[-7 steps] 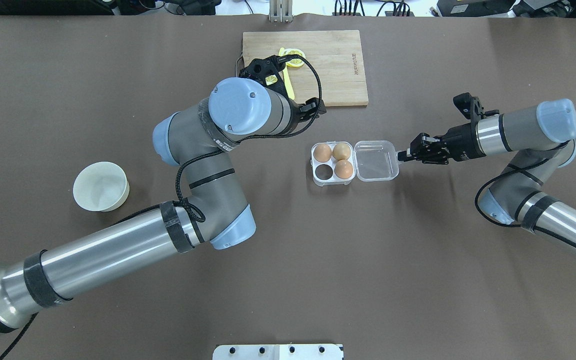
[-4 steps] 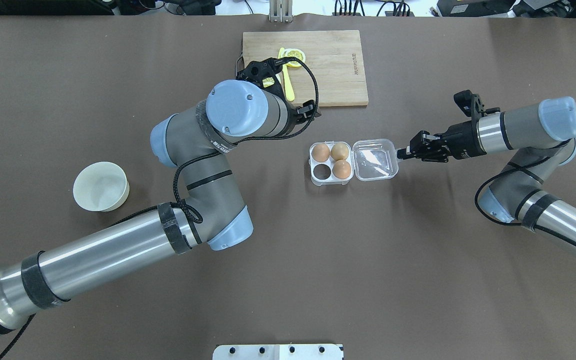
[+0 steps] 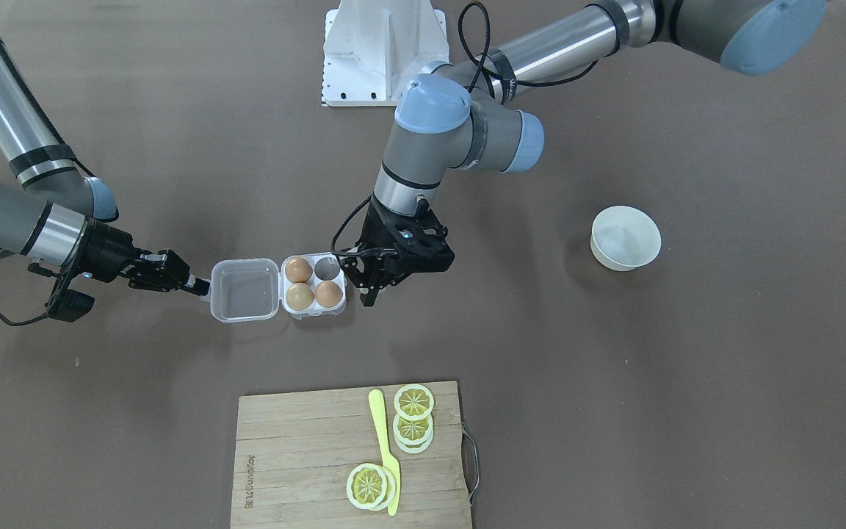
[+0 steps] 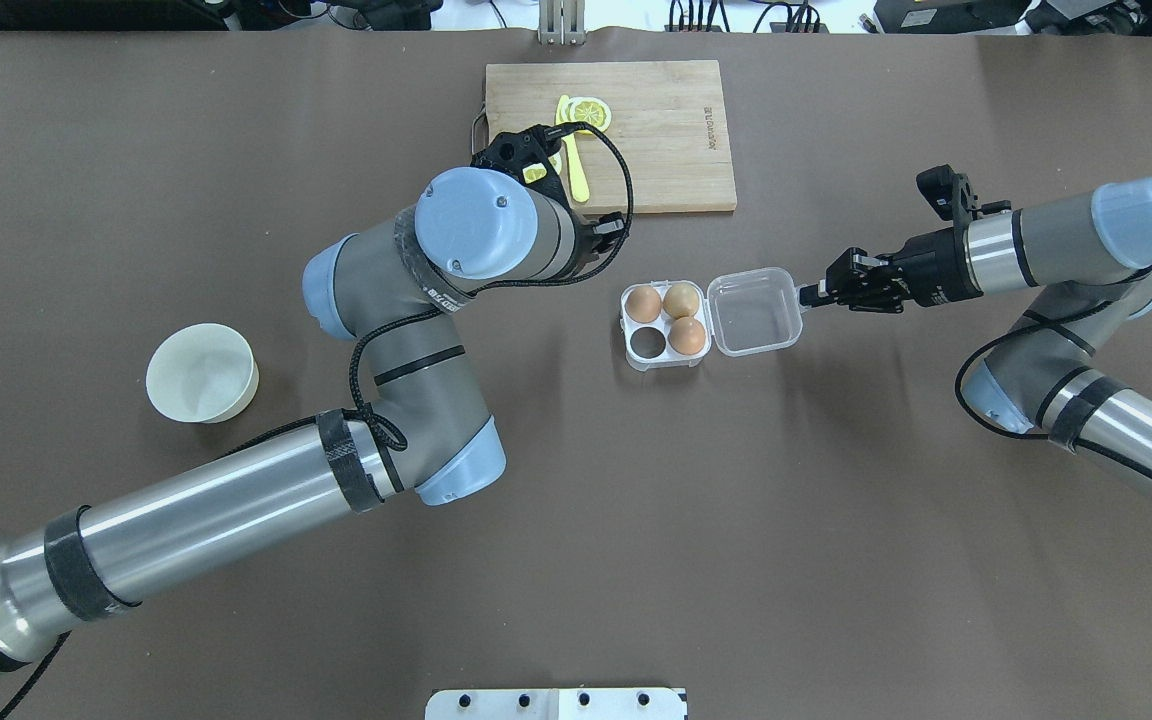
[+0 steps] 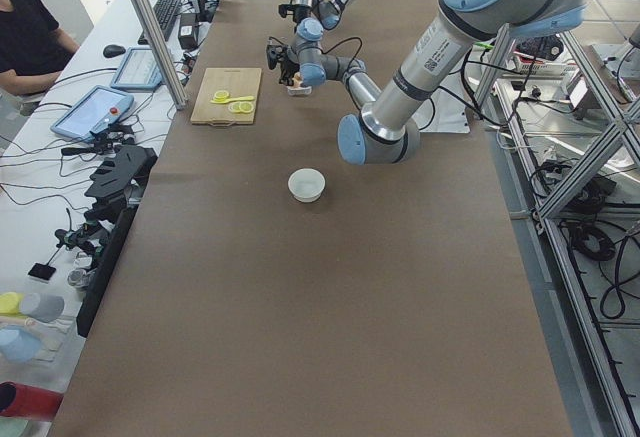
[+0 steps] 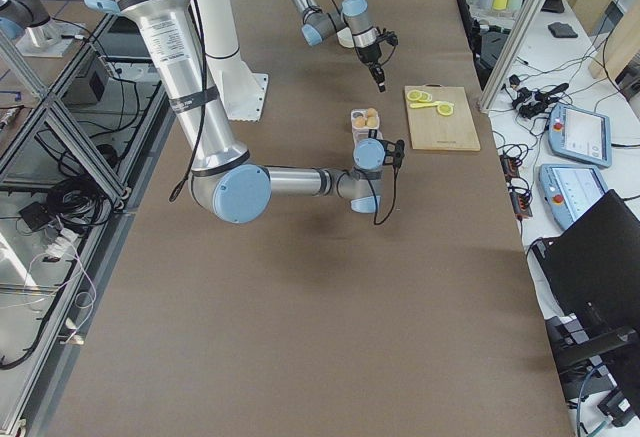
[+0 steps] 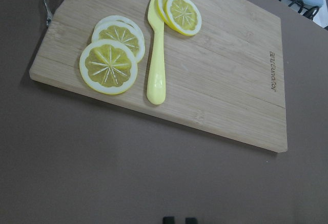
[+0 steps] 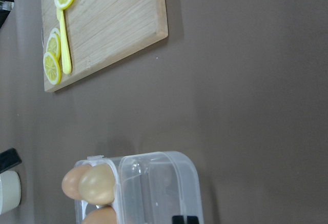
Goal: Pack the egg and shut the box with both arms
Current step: 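Lower the left gripper beside the egg box while the right gripper lifts the lid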
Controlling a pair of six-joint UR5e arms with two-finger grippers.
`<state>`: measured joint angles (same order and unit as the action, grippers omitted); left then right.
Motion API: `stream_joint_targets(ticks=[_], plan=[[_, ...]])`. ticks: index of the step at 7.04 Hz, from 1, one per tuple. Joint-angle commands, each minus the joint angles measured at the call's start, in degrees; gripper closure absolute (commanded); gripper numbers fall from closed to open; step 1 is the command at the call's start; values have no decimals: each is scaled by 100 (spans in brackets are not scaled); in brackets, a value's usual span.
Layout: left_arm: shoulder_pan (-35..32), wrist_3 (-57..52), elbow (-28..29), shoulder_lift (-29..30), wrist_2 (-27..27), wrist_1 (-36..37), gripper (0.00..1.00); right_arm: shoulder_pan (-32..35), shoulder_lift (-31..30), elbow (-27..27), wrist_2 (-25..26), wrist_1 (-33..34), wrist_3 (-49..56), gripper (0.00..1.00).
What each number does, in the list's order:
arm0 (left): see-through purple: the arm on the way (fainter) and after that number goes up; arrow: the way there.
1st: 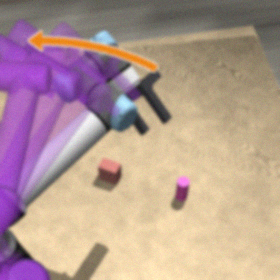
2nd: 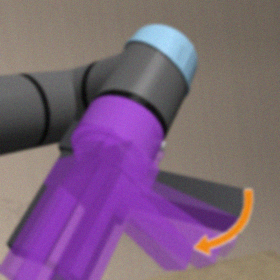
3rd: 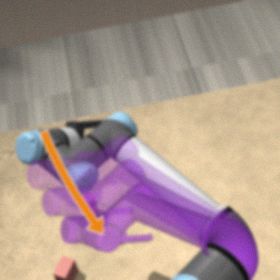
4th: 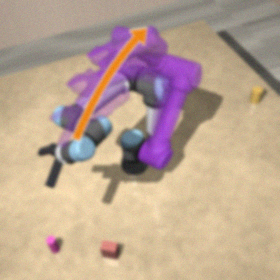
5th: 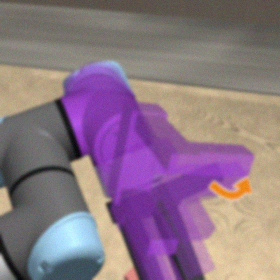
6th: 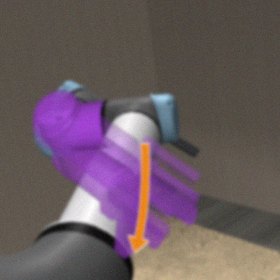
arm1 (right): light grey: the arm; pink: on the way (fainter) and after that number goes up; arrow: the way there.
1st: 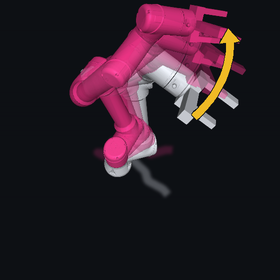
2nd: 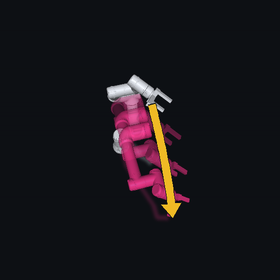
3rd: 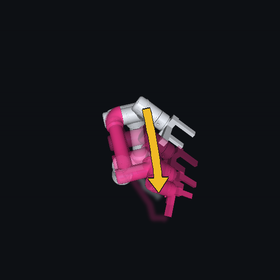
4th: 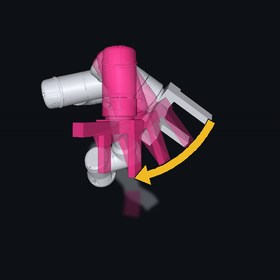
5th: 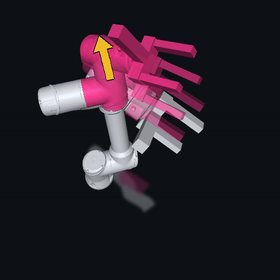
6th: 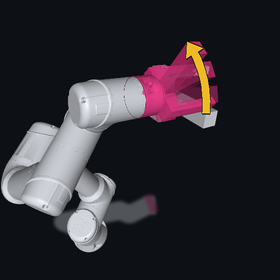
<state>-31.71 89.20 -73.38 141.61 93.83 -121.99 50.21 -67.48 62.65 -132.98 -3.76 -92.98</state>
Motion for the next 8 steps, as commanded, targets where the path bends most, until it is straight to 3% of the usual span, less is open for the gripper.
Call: stream_joint_targets(ticks=[1,8], plan=[[51,123,113,-1,4,0,100,94,15,28,-105,7,-1,100],[464,326,360,16,-40,-44,100,120,15,177,-105,7,-115,100]])
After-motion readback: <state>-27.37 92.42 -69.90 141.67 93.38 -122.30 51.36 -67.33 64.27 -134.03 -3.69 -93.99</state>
